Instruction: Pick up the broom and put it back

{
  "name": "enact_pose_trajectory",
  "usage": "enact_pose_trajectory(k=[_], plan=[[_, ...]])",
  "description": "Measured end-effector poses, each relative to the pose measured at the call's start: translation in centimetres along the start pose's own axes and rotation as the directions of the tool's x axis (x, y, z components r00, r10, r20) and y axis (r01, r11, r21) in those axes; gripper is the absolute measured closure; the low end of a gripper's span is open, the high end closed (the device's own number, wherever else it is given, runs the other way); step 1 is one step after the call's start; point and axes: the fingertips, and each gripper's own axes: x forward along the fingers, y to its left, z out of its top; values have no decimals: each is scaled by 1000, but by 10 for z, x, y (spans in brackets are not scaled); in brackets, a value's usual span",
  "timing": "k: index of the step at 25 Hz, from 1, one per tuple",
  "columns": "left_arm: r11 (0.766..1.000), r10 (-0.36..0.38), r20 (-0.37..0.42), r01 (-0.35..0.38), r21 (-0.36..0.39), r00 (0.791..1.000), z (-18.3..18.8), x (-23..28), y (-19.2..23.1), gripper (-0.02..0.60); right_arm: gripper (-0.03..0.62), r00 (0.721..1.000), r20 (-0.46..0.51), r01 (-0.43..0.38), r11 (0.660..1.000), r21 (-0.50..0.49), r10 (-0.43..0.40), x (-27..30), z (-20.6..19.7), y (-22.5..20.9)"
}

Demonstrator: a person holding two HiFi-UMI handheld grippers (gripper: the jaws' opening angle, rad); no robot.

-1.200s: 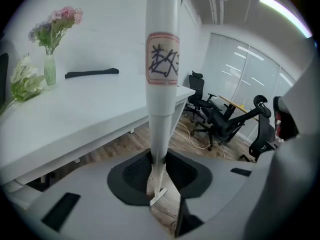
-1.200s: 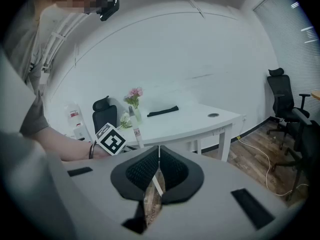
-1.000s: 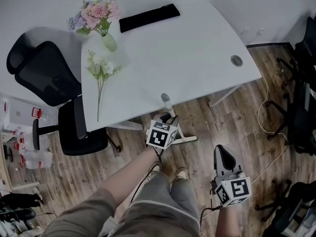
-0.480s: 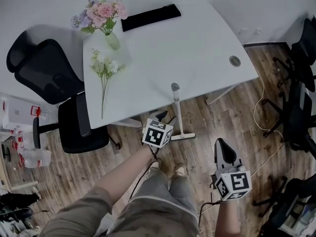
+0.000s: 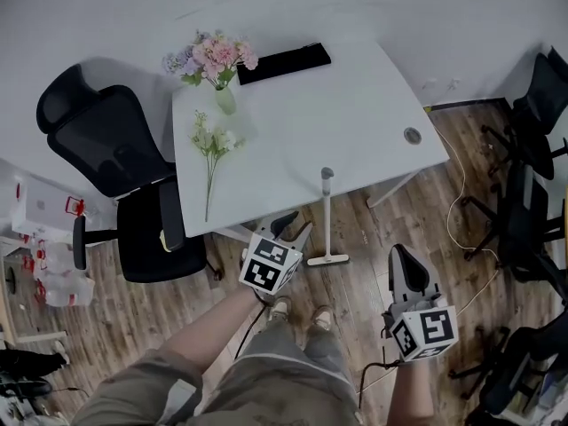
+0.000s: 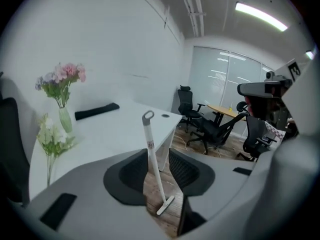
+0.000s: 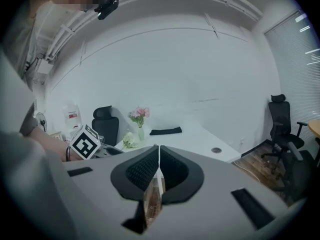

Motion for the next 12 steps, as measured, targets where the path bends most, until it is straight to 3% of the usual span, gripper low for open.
enact_pose_trajectory(k=[5, 12], plan=[[997, 21, 101, -29, 72, 995, 47, -56, -1, 469, 562, 998, 63, 0, 1000, -29, 2, -25, 49, 22], [995, -31, 238, 6, 101, 971, 101, -135, -20, 501, 562, 989, 150, -1, 997, -71, 11, -67, 101, 54]])
